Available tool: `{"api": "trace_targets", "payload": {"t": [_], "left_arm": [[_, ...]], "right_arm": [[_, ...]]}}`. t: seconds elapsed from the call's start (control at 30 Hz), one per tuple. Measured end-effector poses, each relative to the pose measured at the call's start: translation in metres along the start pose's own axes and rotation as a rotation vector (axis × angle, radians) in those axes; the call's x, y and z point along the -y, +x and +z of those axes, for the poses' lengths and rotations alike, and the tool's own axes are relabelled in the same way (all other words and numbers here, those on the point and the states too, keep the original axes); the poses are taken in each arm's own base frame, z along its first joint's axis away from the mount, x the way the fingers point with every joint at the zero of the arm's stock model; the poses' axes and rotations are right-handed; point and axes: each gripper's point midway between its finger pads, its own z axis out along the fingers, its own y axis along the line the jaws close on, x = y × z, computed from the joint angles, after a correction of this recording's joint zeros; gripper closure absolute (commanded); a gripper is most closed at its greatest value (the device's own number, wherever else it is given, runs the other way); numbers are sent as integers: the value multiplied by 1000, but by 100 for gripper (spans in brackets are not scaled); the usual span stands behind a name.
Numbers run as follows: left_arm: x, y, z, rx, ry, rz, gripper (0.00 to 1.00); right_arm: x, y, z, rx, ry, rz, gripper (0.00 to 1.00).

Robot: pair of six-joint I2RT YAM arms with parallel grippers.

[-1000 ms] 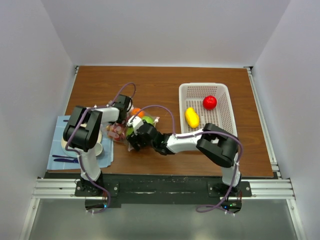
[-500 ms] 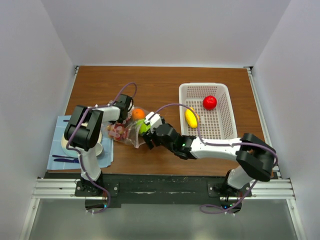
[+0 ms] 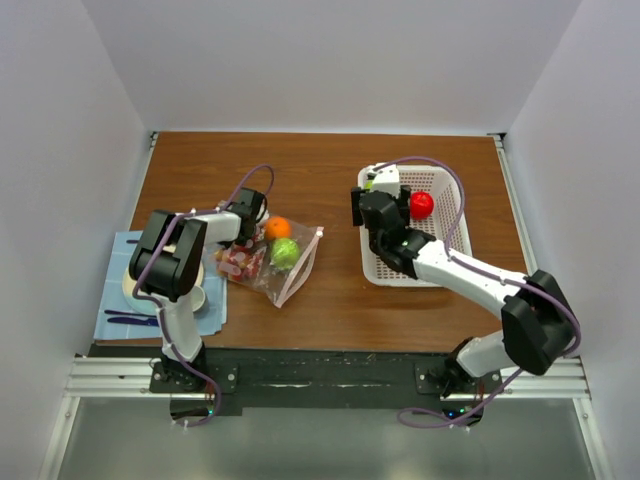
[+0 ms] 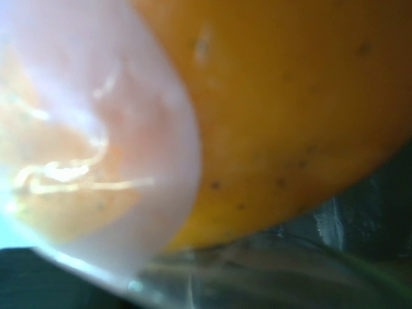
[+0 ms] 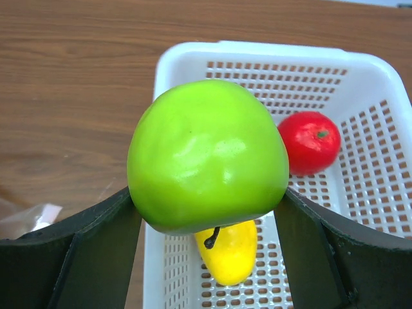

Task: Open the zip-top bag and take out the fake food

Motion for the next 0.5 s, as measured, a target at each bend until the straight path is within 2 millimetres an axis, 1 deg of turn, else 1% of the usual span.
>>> {"api": "trace_targets", "payload": {"t": [0.07, 0.17, 0.27, 0.37, 0.5], "left_arm": [[0, 0, 0, 0, 0, 0, 100], [0, 0, 0, 1, -1, 0, 100], [0, 0, 0, 2, 0, -1, 100], [0, 0, 0, 2, 0, 0, 100], [0, 0, 0, 2, 0, 0, 100]], "right_arm": [[2, 5, 5, -27, 30, -5, 1], [3, 23, 7, -79, 52, -29, 1], [8, 30, 6, -102, 79, -49, 1], [13, 29, 5, -106, 106, -59, 1], [13, 21, 4, -90, 106, -53, 1]]}}
